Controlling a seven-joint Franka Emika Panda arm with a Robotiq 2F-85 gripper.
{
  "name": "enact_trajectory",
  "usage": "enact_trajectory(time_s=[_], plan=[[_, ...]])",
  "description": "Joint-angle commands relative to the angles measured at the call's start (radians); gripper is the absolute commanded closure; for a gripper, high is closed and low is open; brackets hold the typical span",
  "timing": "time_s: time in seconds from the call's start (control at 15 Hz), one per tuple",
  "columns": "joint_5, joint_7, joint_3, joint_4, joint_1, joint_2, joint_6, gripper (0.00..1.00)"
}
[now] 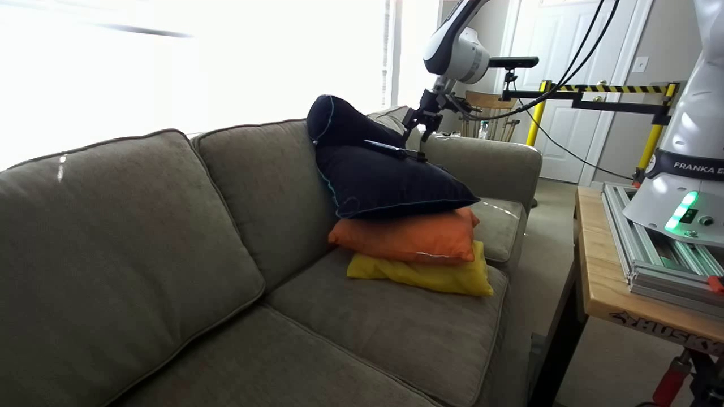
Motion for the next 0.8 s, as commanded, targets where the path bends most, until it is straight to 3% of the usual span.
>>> enact_trajectory(time_s=[0.0, 0.13, 0.4, 0.47, 0.73], plan=[[-0.016, -0.132, -0.010, -0.139, -0.063, -0.159, -0.026, 0.00], [0.008, -0.221, -0.003, -0.178, -0.112, -0.235, -0.069, 0.00], [0.079, -0.385, 0.004, -0.199, -0.193, -0.373, -0.279, 0.00], [0.089, -0.420, -0.054, -0.196, -0.153, -0.401, -0.345, 0.00], [0.052, -0.477, -0.160, -0.194, -0.087, -0.481, -0.504, 0.00]])
